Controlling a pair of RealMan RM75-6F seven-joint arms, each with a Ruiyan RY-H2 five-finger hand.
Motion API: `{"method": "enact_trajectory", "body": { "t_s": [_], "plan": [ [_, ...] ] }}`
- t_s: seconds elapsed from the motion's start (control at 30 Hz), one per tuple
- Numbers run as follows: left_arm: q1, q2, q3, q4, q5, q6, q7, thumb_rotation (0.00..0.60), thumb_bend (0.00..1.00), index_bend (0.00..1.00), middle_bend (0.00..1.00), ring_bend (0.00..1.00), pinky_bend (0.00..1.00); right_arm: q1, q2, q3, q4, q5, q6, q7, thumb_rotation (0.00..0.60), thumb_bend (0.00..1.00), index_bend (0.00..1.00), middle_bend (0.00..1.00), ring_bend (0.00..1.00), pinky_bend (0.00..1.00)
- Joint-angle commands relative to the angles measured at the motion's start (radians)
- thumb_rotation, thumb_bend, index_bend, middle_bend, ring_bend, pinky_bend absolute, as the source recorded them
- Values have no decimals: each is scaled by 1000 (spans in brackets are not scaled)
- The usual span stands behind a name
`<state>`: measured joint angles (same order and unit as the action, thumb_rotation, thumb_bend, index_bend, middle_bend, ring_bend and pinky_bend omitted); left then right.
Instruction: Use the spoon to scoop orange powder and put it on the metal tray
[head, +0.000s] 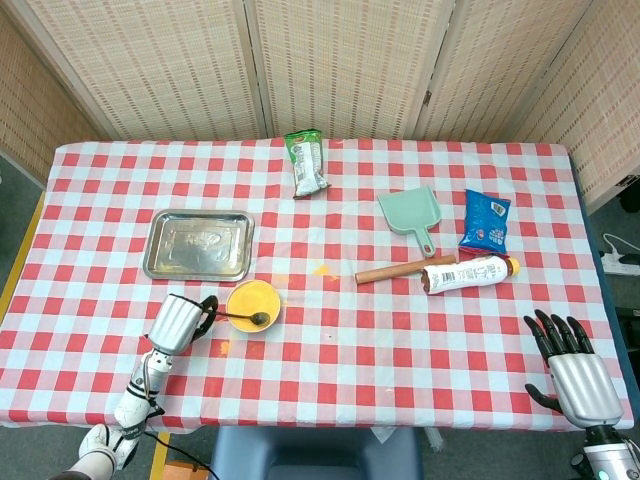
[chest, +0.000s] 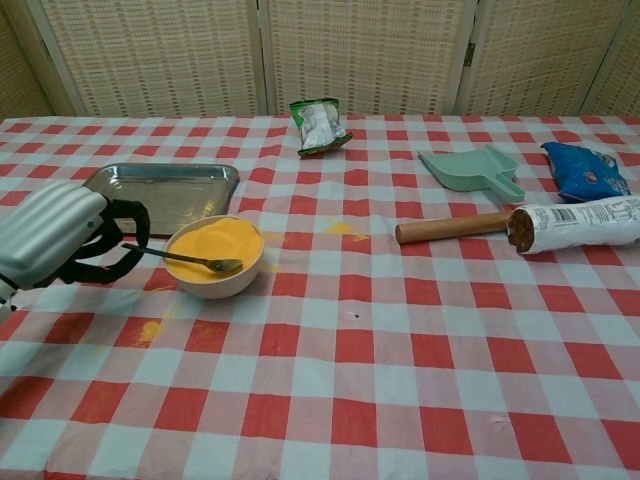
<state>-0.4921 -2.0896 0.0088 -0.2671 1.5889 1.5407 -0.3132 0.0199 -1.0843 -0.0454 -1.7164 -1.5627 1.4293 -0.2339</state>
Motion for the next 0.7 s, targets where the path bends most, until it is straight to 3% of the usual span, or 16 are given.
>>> {"method": "enact_trajectory", "body": {
  "t_s": [0.03, 0.23, 0.33, 0.53, 0.7],
  "plan": [
    [3, 29, 2, -48, -1, -16, -23, 600, 482, 938, 1000, 1000, 1000, 1, -1, 0, 1, 0, -2, -1, 600, 104, 0, 0, 0, 0],
    [0, 82, 5, -133, 0, -40, -30, 600, 559, 994, 1000, 1000, 1000, 2, -1, -1, 1, 0, -4, -2, 600, 103, 0, 0, 0, 0],
    [-8, 173, 8, -274, -3, -93, -22, 600, 591, 995, 1000, 1000, 1000, 0, 1, -3, -1, -5, -1, 1, 600, 103, 0, 0, 0, 0],
    [-21, 357, -3, -627, -35, -196, 110, 600, 616, 995, 1000, 1000, 1000, -1, 5, -6, -2, -12, 2, 7, 600, 104, 0, 0, 0, 0],
    [-32, 449, -22, -804, -68, -260, 191, 600, 618, 995, 1000, 1000, 1000, -1, 8, -8, -4, -17, 5, 14, 600, 103, 0, 0, 0, 0]
  ]
}}
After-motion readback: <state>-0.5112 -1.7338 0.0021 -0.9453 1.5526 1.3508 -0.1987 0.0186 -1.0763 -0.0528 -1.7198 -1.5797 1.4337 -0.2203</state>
